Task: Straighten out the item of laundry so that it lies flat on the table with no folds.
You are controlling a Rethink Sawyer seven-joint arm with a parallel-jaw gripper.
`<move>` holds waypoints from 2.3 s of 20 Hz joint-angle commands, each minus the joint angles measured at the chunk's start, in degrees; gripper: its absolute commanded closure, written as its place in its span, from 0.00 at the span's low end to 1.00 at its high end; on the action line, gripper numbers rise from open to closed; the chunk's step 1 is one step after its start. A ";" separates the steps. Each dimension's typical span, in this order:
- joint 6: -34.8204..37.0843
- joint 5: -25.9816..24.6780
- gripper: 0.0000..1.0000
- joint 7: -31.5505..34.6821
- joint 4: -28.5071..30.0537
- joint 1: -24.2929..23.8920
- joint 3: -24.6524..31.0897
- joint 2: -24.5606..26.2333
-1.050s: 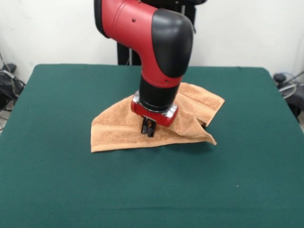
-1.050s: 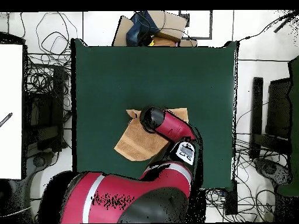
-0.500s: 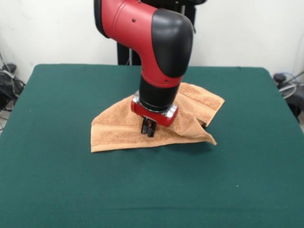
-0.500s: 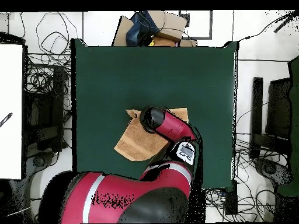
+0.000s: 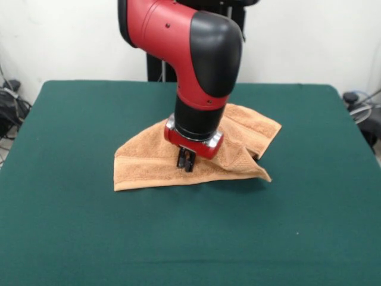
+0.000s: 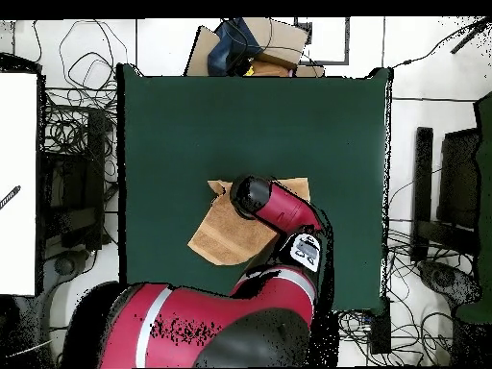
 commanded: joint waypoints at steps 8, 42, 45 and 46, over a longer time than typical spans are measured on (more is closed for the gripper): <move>-6.10 -1.03 1.00 10.44 -1.65 1.05 5.60 2.40; -13.05 -6.11 1.00 2.37 -24.34 -8.29 15.35 30.19; -15.63 -8.22 1.00 4.09 -25.69 -7.17 13.60 31.16; -17.26 -8.22 1.00 6.44 -25.58 -6.33 12.67 31.23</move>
